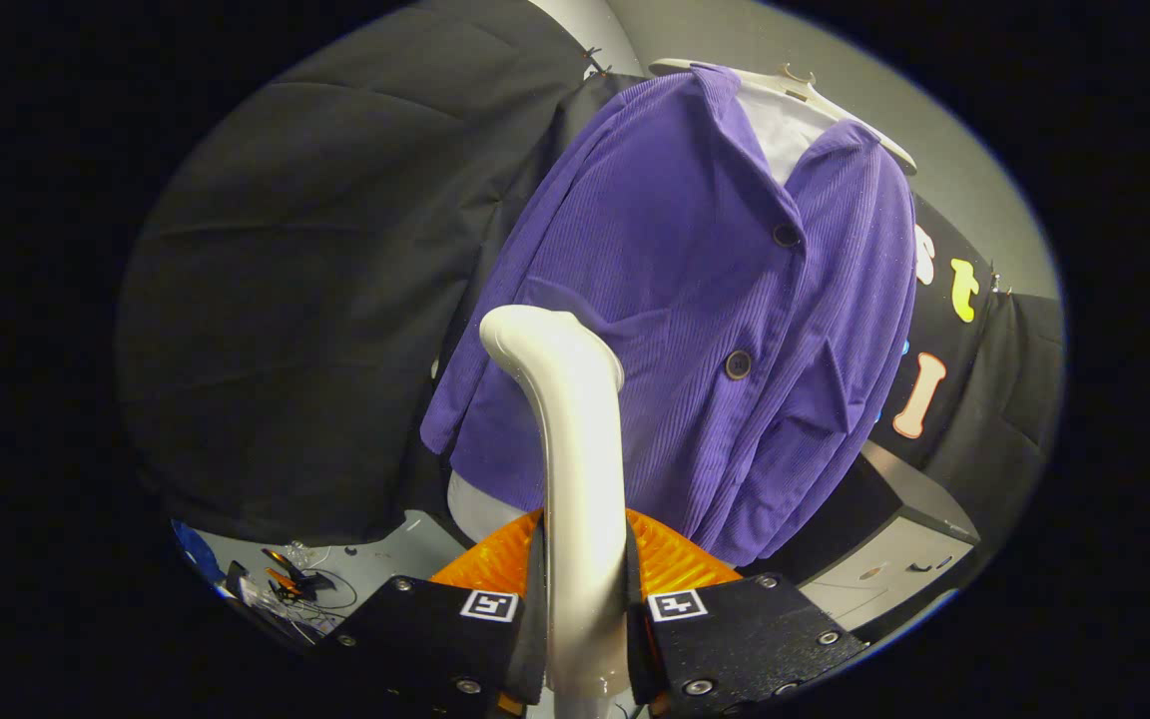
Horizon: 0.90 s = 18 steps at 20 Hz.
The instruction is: Iron the clothes twice with a garment steamer, once on the left side and once on the right side.
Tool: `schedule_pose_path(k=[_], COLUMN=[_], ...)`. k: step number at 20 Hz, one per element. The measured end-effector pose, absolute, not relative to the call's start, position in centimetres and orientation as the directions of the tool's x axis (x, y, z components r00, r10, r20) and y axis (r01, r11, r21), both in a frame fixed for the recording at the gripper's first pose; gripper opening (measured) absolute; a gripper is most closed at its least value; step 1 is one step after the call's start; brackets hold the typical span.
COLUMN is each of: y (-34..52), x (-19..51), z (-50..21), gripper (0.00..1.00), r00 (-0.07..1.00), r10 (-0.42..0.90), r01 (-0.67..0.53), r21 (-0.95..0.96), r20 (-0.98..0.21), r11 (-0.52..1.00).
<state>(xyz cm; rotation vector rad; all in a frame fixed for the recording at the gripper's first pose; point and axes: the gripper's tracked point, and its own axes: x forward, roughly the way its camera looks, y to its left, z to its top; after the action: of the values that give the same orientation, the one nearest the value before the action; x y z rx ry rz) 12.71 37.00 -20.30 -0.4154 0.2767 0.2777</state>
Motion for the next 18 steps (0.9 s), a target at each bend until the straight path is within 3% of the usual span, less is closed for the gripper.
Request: schedule_pose_path(k=[10, 18], y=[31.5, 19.3], x=[6.0, -0.6], z=[-23.6, -15.6], gripper=[0.33, 0.33], r00=[0.838, 0.899], r10=[0.255, 0.235], r01=[-0.367, -0.247], r21=[-0.151, 0.015], r20=[-0.482, -0.369], r11=[0.918, 0.969])
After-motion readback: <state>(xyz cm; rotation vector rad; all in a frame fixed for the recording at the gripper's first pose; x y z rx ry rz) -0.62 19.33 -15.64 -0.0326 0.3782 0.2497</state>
